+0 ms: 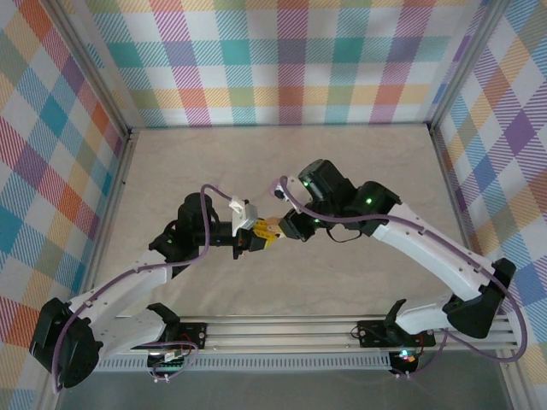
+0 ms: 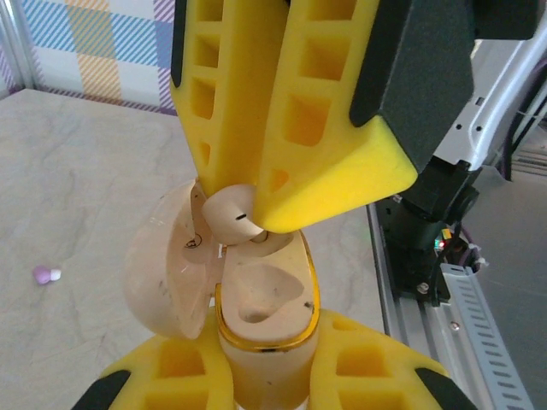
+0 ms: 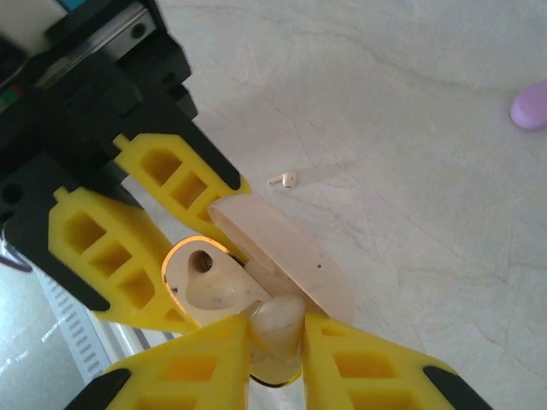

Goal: Insert wireless bluetooth earbuds into charging case

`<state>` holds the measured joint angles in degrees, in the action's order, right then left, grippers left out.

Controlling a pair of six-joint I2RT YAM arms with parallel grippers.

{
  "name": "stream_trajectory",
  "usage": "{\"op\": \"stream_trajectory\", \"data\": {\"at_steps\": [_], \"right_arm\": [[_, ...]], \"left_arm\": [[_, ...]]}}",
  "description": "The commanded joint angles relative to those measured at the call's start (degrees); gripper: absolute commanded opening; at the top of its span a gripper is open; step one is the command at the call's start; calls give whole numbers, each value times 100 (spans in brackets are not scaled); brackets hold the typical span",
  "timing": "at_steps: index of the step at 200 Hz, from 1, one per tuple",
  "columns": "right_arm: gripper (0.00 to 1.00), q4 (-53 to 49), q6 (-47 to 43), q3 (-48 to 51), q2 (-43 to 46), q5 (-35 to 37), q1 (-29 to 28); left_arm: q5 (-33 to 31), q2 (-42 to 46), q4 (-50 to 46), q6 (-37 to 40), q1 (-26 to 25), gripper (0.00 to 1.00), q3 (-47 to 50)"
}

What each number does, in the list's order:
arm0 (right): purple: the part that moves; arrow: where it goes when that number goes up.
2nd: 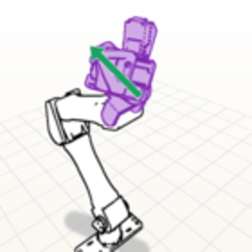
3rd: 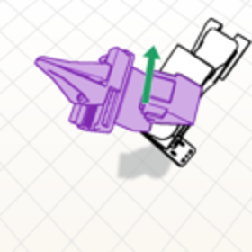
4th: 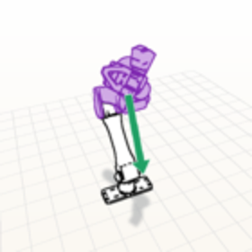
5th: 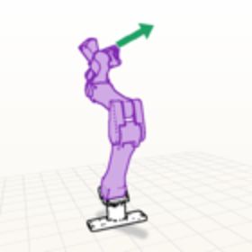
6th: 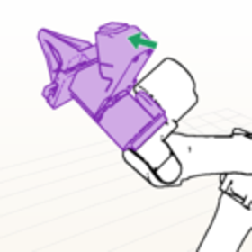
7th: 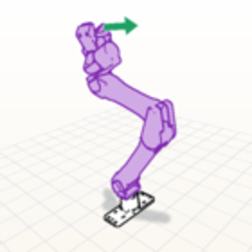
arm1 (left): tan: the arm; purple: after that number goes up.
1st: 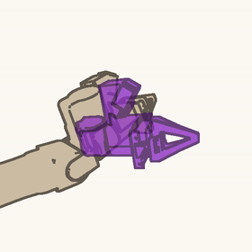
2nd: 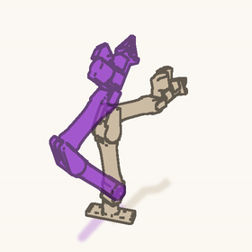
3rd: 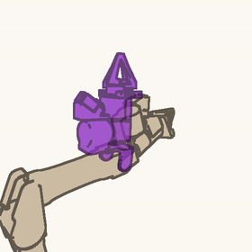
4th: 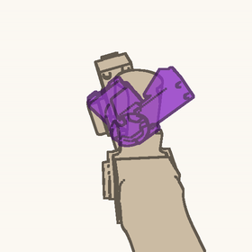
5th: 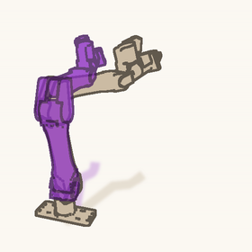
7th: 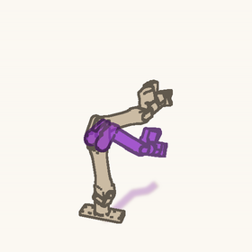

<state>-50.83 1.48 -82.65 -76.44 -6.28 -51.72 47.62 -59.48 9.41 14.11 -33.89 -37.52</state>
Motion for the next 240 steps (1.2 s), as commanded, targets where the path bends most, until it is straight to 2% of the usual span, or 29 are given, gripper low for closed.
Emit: {"op": "stream_trajectory", "data": {"at_steps": [1,59,103,126,194,240], "right_arm": [[21,146,-773,216,271,-433,22],[22,218,-1813,560,489,-1142,296],[32,133,-1976,465,411,-1474,390],[39,221,-1875,444,456,-1375,417],[40,718,-768,405,1083,-1305,998],[42,1315,1143,1113,1288,-889,1832]], "left_arm": [[90,138,241,-67,14,0,52],[195,138,237,-81,14,0,8],[191,194,228,-76,18,0,34],[178,201,213,-79,15,0,34],[-62,230,254,-241,24,0,141],[-486,382,368,-724,97,0,378]]}}
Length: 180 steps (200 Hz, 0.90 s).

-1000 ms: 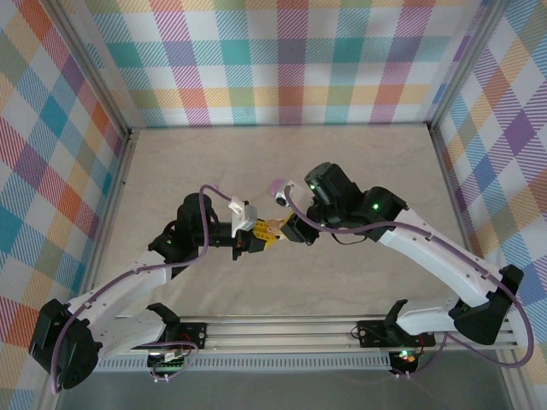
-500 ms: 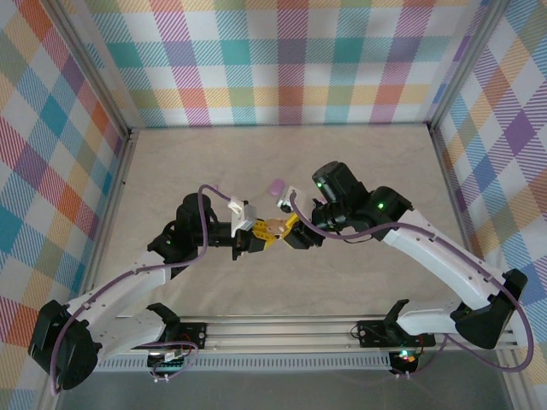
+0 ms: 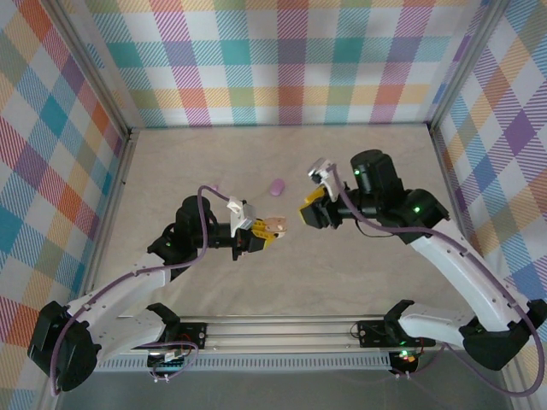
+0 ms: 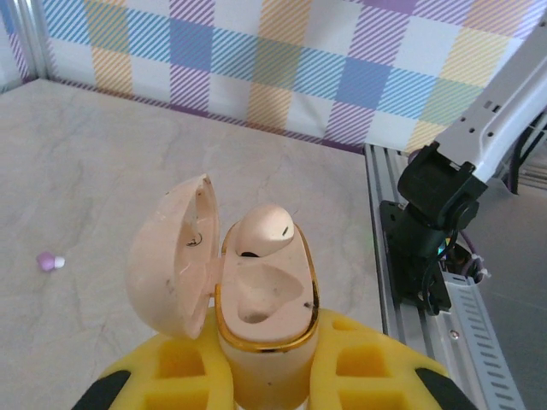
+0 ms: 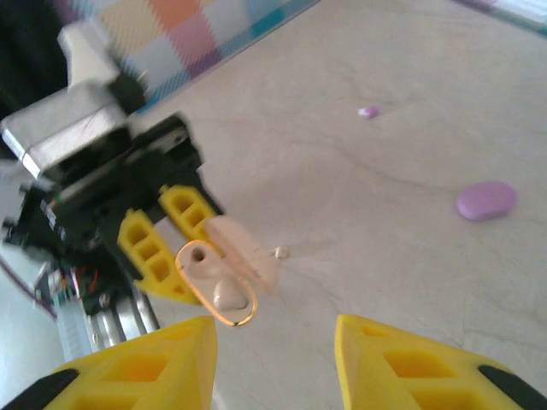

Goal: Insert wireless bluetooth earbuds into charging case

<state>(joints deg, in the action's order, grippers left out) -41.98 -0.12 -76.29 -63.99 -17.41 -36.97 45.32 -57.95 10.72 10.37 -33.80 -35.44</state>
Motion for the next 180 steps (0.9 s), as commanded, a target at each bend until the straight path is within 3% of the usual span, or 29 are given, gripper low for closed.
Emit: {"op": "stream_trajectory", "data": {"at_steps": [1,30,57,99,136,180], "right_arm": [[42,446,1347,511,43,231,370],[40,929,2566,1283,-62,577,588],[39,1176,3078,1528,-691,332,569],[40,2008,2735,1520,-2072,-127,191],[40,2009,2556,706,-3541,-254,-355],[40,2310,2627,110,-4615,-147,-1087]], "left_arm": [[-267,239,237,-360,91,0,178],[-694,619,53,-578,115,0,361],[-1014,1062,-372,-608,128,0,455],[-1420,1843,-776,-718,128,0,673],[-1601,2399,-1306,-694,128,0,666],[-1806,2981,-1863,-660,128,0,583]]}}
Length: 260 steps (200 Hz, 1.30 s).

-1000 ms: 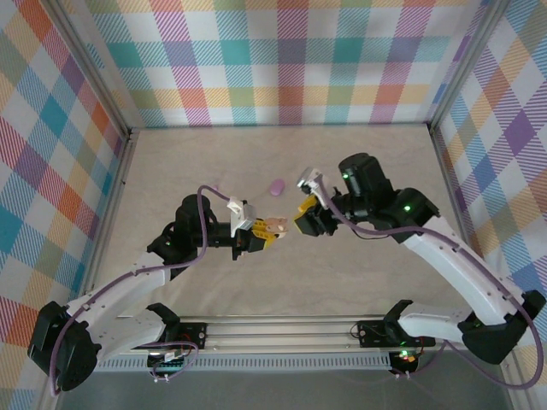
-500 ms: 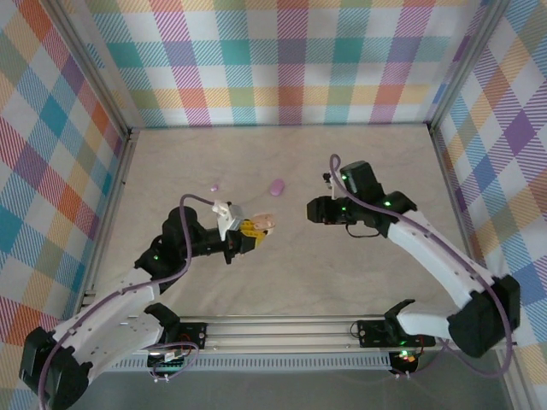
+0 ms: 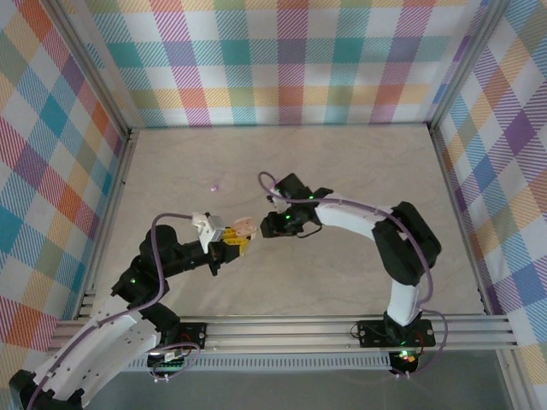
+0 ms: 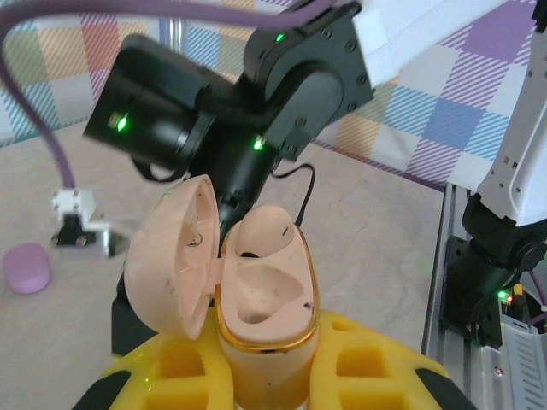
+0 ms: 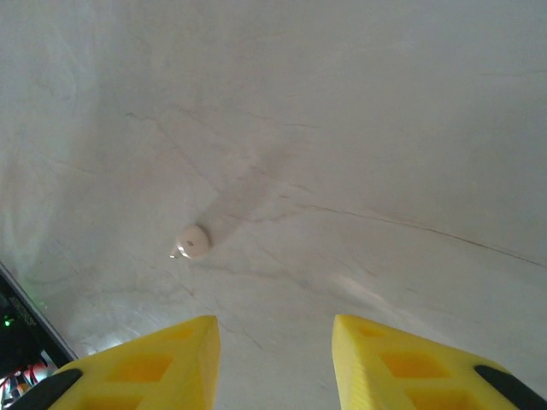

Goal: Insert wireless bluetooth earbuds into charging case

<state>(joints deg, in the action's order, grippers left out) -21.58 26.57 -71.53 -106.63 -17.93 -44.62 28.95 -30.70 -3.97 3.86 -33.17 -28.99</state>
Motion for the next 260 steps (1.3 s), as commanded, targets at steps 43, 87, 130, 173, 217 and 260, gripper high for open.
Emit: {"op": "stream_trajectory", "data": {"at_steps": [43,87,130,173,217,260], "right_arm": [[39,108,-246,-877,-972,148,-775],[40,-171,-426,-1168,-1258,626,-1067],[40,-546,-642,-1475,-1460,972,-1184],[38,-796,-696,-1610,-1599,1184,-1242],[31,-892,-824,-1549,-1576,1299,-1244],[27,-909,-959,-1411,-1468,1470,-1243]], "left_arm": [[-258,575,-705,5,70,0,-71],[-293,692,-805,27,65,0,-107],[-293,745,-878,63,69,0,-133],[-298,828,-935,63,71,0,-99],[-294,833,-921,62,70,0,-98],[-277,793,-878,62,65,0,-89]]}}
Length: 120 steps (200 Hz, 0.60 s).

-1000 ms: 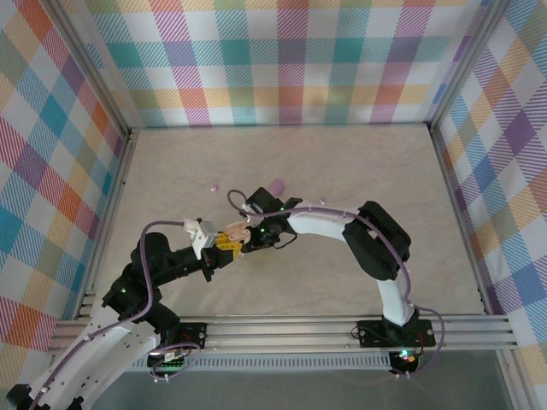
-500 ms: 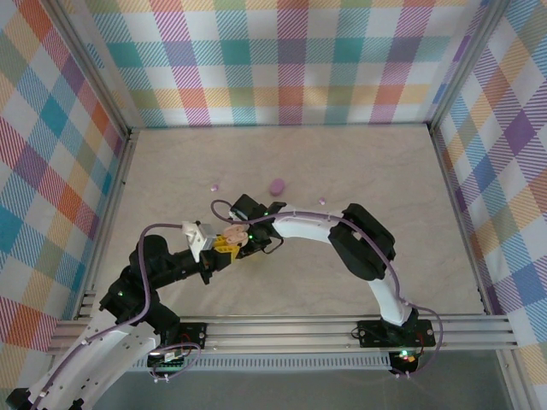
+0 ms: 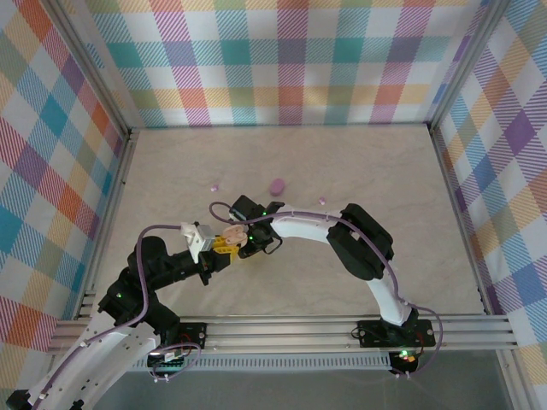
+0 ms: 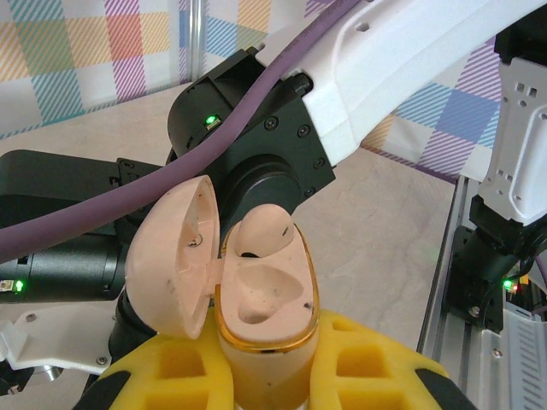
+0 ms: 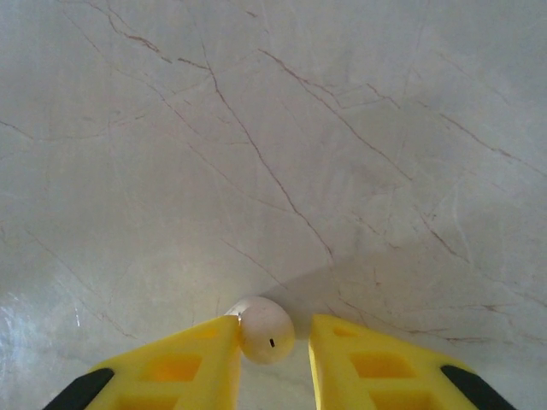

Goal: Insert wireless bluetooth earbuds into charging case

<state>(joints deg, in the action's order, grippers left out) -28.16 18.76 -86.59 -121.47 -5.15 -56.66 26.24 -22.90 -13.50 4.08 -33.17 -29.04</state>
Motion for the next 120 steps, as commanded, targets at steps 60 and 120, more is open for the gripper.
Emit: {"op": "stream_trajectory", "data": {"at_steps": [60,120], "right_arm": [[22,-279,-421,464,326,573,107],[16,67,-496,1424,1126,749,542]], "left_arm": [[29,-72,176,19,66,0,-67],[133,-341,442,6,65,0,-32]]}}
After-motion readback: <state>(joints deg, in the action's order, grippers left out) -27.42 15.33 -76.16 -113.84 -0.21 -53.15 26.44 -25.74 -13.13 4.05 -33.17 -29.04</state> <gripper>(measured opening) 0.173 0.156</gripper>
